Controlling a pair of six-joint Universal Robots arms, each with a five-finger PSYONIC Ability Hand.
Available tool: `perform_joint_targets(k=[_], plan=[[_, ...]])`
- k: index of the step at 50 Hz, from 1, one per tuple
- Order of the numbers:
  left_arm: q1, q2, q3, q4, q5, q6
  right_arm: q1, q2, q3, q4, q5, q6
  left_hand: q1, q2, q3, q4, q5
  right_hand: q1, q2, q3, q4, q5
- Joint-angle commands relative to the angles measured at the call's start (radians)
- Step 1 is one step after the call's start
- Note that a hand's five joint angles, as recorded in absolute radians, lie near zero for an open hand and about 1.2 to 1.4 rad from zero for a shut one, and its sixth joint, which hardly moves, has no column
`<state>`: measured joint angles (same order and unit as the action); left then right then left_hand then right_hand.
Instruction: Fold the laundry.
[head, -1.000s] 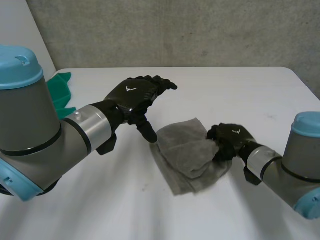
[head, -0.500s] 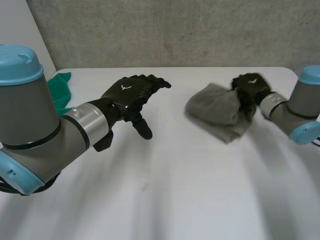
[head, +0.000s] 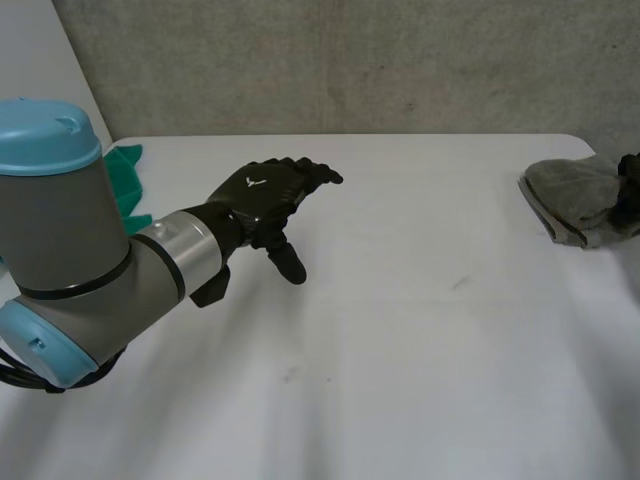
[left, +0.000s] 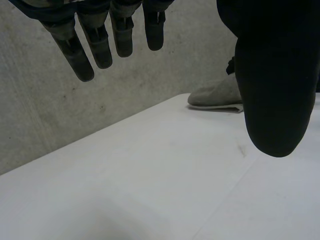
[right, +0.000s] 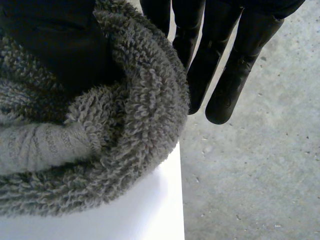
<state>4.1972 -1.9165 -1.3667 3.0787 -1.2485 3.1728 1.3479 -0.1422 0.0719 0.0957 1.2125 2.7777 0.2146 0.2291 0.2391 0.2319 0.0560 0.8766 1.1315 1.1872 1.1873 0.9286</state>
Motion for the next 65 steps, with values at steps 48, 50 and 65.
perform_joint_targets(k=[48,50,65], plan=[[0.460,-0.053,0.064,0.110,-0.101,0.255,0.494,-1.353,1.505,-0.237,-0.017,-0.076,-0.030,-0.045,-0.055,-0.048,-0.046,-0.702,-0.957,-1.013,-1.013,-0.929],[0.523,-0.131,0.104,0.110,-0.101,0.331,0.562,-1.367,1.586,-0.272,-0.031,-0.076,-0.028,-0.042,-0.052,-0.045,-0.043,-0.702,-0.957,-1.013,-1.013,-0.929],[0.704,-0.579,0.374,0.120,-0.163,0.786,0.655,-1.349,1.795,-0.292,-0.027,-0.121,0.775,0.760,0.751,0.758,0.759,-0.702,-0.957,-1.013,-1.013,-0.929]])
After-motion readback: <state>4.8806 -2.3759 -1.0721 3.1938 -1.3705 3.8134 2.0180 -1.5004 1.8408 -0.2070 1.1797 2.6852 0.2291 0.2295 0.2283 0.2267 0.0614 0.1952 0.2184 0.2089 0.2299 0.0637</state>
